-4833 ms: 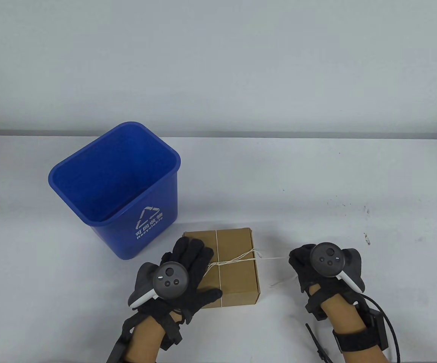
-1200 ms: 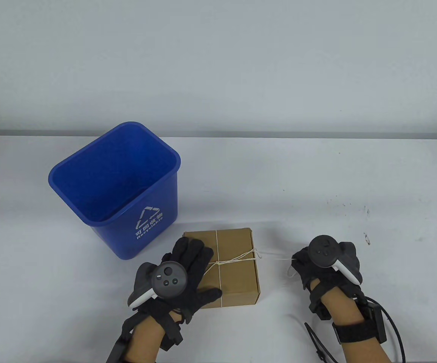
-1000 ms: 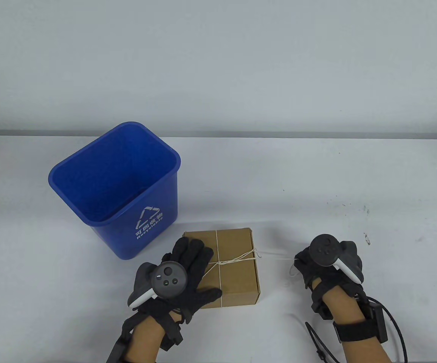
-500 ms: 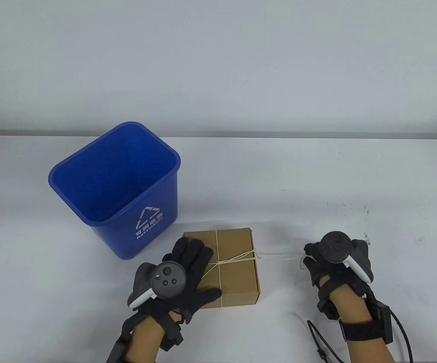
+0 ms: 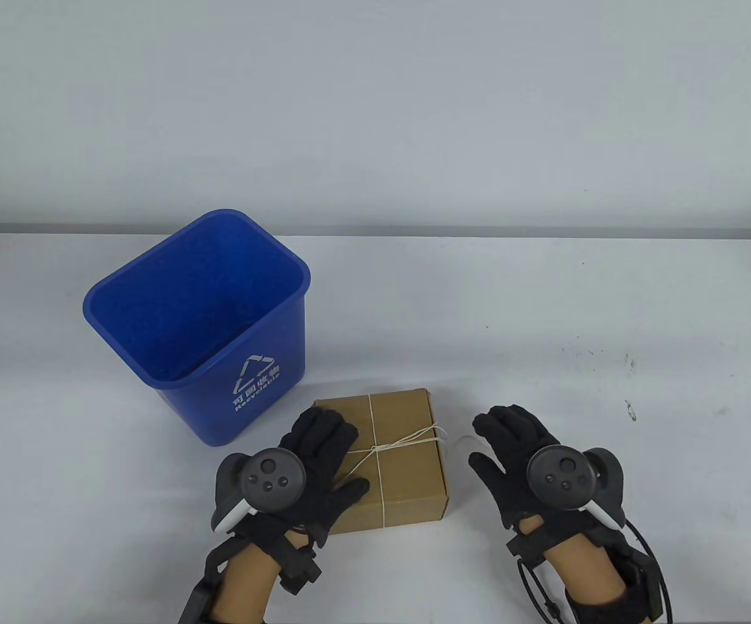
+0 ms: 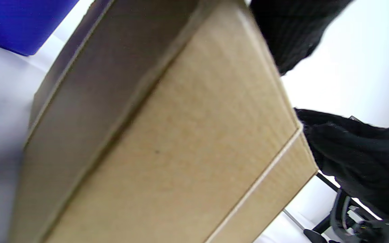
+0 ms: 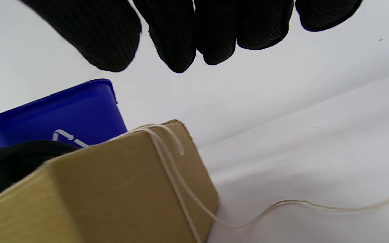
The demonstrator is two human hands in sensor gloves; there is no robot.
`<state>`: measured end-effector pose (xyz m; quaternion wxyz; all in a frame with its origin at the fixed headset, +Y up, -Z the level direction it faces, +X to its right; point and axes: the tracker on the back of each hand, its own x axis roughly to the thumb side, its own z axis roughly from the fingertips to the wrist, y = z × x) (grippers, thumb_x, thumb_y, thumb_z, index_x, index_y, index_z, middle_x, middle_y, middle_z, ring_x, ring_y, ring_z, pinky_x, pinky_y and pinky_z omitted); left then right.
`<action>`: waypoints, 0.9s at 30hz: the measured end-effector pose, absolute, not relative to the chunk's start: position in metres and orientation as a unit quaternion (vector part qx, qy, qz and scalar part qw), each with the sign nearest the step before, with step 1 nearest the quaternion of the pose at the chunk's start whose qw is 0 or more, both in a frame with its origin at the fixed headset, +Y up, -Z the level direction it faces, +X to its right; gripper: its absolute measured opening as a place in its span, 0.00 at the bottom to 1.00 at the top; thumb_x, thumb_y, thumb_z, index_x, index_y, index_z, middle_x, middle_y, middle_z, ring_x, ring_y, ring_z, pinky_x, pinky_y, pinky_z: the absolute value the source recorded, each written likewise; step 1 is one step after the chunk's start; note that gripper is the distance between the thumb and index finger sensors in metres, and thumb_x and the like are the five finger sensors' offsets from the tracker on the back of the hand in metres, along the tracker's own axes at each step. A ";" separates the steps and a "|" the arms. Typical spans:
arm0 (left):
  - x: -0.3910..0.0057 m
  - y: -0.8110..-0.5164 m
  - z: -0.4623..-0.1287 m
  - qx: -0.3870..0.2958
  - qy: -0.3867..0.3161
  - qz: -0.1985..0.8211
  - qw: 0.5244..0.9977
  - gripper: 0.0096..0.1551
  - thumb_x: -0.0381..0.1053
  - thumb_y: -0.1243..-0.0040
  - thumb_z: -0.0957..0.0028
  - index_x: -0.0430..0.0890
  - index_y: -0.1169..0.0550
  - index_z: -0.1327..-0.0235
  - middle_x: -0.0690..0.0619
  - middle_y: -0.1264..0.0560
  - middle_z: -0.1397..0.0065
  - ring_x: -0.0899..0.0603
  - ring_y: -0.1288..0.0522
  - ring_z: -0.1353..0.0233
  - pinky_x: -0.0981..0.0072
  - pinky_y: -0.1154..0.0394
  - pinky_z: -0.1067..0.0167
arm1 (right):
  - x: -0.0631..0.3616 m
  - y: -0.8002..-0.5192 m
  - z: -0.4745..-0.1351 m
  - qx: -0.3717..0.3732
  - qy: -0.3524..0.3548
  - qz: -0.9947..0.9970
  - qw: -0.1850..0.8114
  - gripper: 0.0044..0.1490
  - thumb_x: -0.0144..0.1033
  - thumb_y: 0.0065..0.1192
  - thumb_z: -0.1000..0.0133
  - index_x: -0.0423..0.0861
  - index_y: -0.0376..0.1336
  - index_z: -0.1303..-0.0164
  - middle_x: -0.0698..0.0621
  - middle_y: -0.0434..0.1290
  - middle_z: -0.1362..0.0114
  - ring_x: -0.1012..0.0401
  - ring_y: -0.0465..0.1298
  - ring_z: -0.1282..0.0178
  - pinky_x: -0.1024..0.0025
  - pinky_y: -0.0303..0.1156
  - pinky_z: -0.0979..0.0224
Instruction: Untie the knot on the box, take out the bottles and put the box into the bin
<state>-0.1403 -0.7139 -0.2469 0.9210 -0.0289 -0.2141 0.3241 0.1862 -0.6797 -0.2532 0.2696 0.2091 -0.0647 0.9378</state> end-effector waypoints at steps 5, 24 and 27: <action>-0.141 -0.715 -0.251 -0.045 -0.214 0.337 0.916 0.47 0.60 0.38 0.46 0.46 0.41 0.16 0.45 0.53 0.13 0.30 0.61 0.13 0.20 0.54 0.26 | 0.170 -0.684 -0.251 0.266 -0.046 0.919 0.289 0.41 0.49 0.58 0.45 0.40 0.57 0.25 0.40 0.55 0.19 0.33 0.55 0.22 0.29 0.53 0.29; -0.161 -0.718 -0.250 -0.054 -0.096 0.379 0.919 0.57 0.66 0.38 0.48 0.41 0.52 0.19 0.37 0.59 0.17 0.24 0.53 0.18 0.24 0.48 0.27 | 0.138 -0.721 -0.275 0.297 0.013 0.911 0.285 0.43 0.53 0.48 0.43 0.45 0.49 0.20 0.45 0.43 0.15 0.32 0.51 0.20 0.28 0.51 0.29; -0.168 -0.724 -0.248 -0.078 -0.046 0.429 0.899 0.54 0.69 0.42 0.48 0.38 0.46 0.22 0.35 0.55 0.18 0.22 0.47 0.21 0.26 0.42 0.30 | 0.138 -0.721 -0.274 0.293 0.020 0.911 0.289 0.43 0.52 0.48 0.43 0.45 0.48 0.20 0.46 0.42 0.15 0.31 0.51 0.20 0.28 0.50 0.29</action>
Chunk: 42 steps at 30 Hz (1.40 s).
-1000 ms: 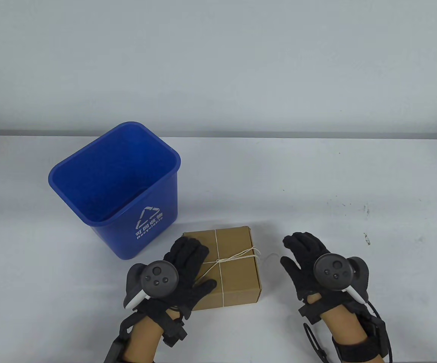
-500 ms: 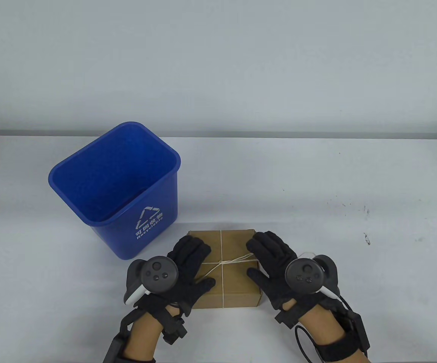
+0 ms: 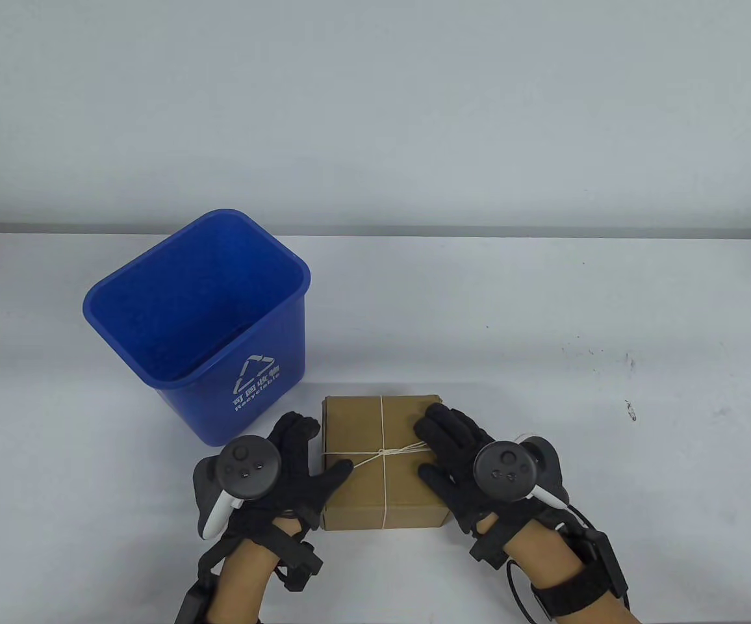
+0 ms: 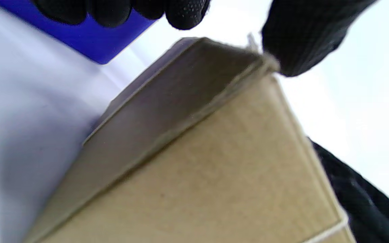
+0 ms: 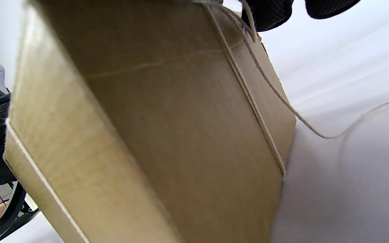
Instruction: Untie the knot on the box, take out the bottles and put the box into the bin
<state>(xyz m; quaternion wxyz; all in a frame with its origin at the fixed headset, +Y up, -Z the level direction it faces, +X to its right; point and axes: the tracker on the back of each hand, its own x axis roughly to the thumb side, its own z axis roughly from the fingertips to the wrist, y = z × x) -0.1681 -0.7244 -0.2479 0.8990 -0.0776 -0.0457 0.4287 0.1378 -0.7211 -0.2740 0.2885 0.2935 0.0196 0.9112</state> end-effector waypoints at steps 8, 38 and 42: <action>-0.170 -0.731 -0.244 -0.152 -0.014 0.412 0.898 0.49 0.75 0.46 0.50 0.33 0.26 0.41 0.33 0.42 0.22 0.21 0.36 0.28 0.29 0.36 0.35 | 0.135 -0.718 -0.270 0.294 0.008 0.919 0.262 0.43 0.53 0.47 0.43 0.45 0.48 0.20 0.45 0.43 0.15 0.31 0.53 0.21 0.28 0.51 0.29; -0.189 -0.738 -0.252 -0.159 0.020 0.397 0.904 0.25 0.51 0.41 0.45 0.27 0.16 0.67 0.40 0.26 0.32 0.25 0.28 0.32 0.29 0.35 0.34 | 0.136 -0.720 -0.268 0.285 0.011 0.921 0.265 0.43 0.52 0.47 0.43 0.44 0.47 0.20 0.44 0.41 0.15 0.31 0.53 0.21 0.29 0.51 0.30; -0.190 -0.743 -0.255 -0.163 0.038 0.343 0.924 0.25 0.52 0.41 0.45 0.28 0.15 0.67 0.40 0.25 0.32 0.25 0.28 0.32 0.29 0.35 0.34 | 0.137 -0.720 -0.268 0.285 0.011 0.921 0.267 0.43 0.52 0.47 0.43 0.44 0.47 0.20 0.44 0.41 0.15 0.31 0.53 0.21 0.29 0.51 0.30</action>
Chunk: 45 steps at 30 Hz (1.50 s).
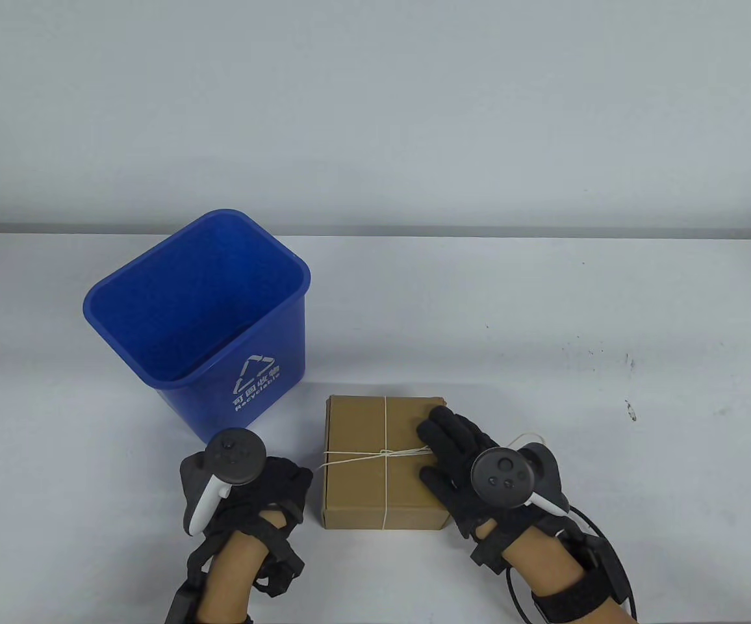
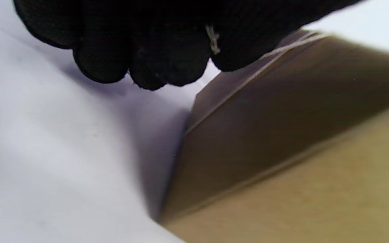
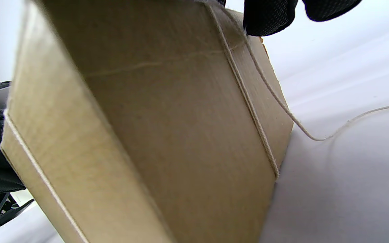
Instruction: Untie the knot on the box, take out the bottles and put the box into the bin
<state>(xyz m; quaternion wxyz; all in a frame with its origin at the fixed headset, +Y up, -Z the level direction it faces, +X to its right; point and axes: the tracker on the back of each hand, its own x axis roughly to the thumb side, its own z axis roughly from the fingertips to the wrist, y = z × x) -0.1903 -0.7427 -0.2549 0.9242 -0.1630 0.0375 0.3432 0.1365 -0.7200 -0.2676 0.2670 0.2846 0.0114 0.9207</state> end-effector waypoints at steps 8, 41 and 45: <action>-0.194 -0.744 -0.258 -0.155 0.060 0.266 0.950 0.25 0.52 0.39 0.45 0.27 0.15 0.67 0.41 0.23 0.34 0.27 0.26 0.34 0.32 0.32 0.35 | 0.137 -0.720 -0.268 0.283 0.014 0.919 0.273 0.43 0.52 0.47 0.43 0.44 0.47 0.20 0.44 0.41 0.15 0.31 0.53 0.21 0.29 0.51 0.29; -0.178 -0.718 -0.251 -0.073 -0.085 0.357 0.927 0.35 0.46 0.31 0.48 0.40 0.25 0.26 0.40 0.37 0.19 0.24 0.38 0.21 0.24 0.43 0.29 | 0.138 -0.722 -0.267 0.281 0.018 0.918 0.280 0.43 0.52 0.46 0.43 0.45 0.47 0.20 0.45 0.40 0.15 0.31 0.53 0.22 0.29 0.51 0.30; -0.174 -0.719 -0.251 -0.027 -0.077 0.326 0.942 0.28 0.46 0.32 0.48 0.40 0.18 0.36 0.41 0.31 0.22 0.26 0.33 0.24 0.26 0.39 0.30 | 0.139 -0.722 -0.267 0.280 0.019 0.918 0.281 0.43 0.52 0.46 0.43 0.45 0.47 0.20 0.45 0.40 0.15 0.31 0.53 0.22 0.29 0.51 0.30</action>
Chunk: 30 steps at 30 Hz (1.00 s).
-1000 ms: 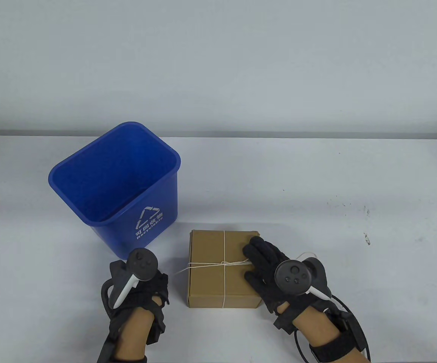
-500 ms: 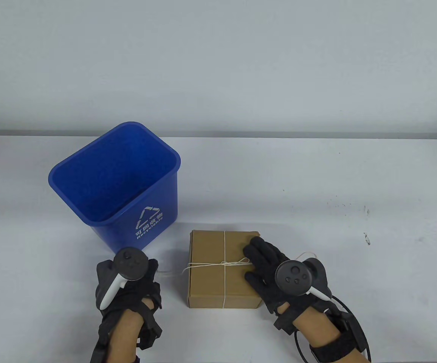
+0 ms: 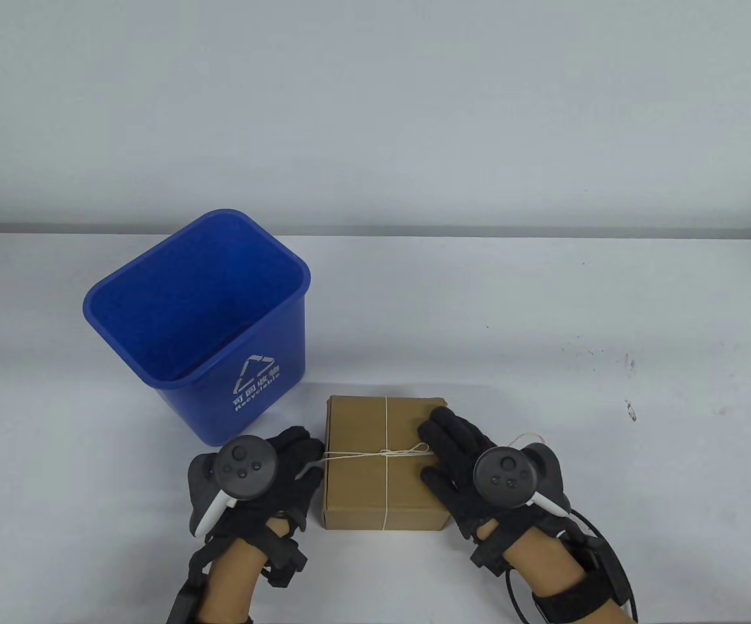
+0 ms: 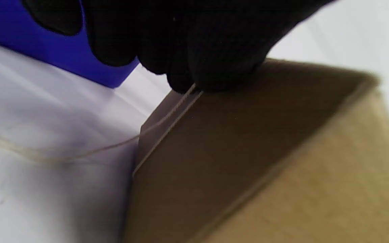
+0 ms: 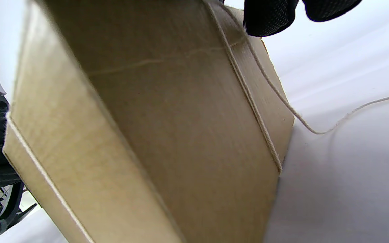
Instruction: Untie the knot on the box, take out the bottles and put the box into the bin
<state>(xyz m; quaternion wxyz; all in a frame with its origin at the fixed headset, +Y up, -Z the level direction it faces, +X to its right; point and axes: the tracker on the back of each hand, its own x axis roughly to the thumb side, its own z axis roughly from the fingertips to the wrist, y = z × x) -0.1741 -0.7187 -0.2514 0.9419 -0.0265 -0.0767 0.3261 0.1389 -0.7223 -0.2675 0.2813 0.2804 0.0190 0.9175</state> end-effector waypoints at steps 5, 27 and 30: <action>-0.176 -0.720 -0.253 -0.036 -0.071 0.336 0.938 0.23 0.47 0.34 0.48 0.40 0.16 0.42 0.42 0.29 0.24 0.26 0.32 0.25 0.26 0.39 0.30 | 0.139 -0.723 -0.267 0.281 0.020 0.917 0.283 0.43 0.52 0.46 0.43 0.45 0.46 0.20 0.45 0.40 0.15 0.31 0.53 0.22 0.29 0.51 0.30; -0.200 -0.742 -0.267 -0.124 0.058 0.200 0.970 0.23 0.46 0.34 0.47 0.38 0.17 0.42 0.40 0.33 0.23 0.23 0.38 0.23 0.24 0.44 0.29 | 0.139 -0.723 -0.267 0.280 0.022 0.916 0.287 0.43 0.52 0.46 0.43 0.45 0.46 0.20 0.45 0.40 0.15 0.31 0.53 0.22 0.29 0.51 0.30; -0.207 -0.742 -0.264 -0.147 0.110 0.172 0.968 0.23 0.45 0.35 0.47 0.37 0.17 0.42 0.39 0.33 0.23 0.23 0.38 0.23 0.24 0.45 0.29 | 0.139 -0.723 -0.267 0.280 0.022 0.916 0.287 0.43 0.52 0.46 0.43 0.45 0.46 0.20 0.45 0.40 0.15 0.31 0.53 0.22 0.29 0.51 0.30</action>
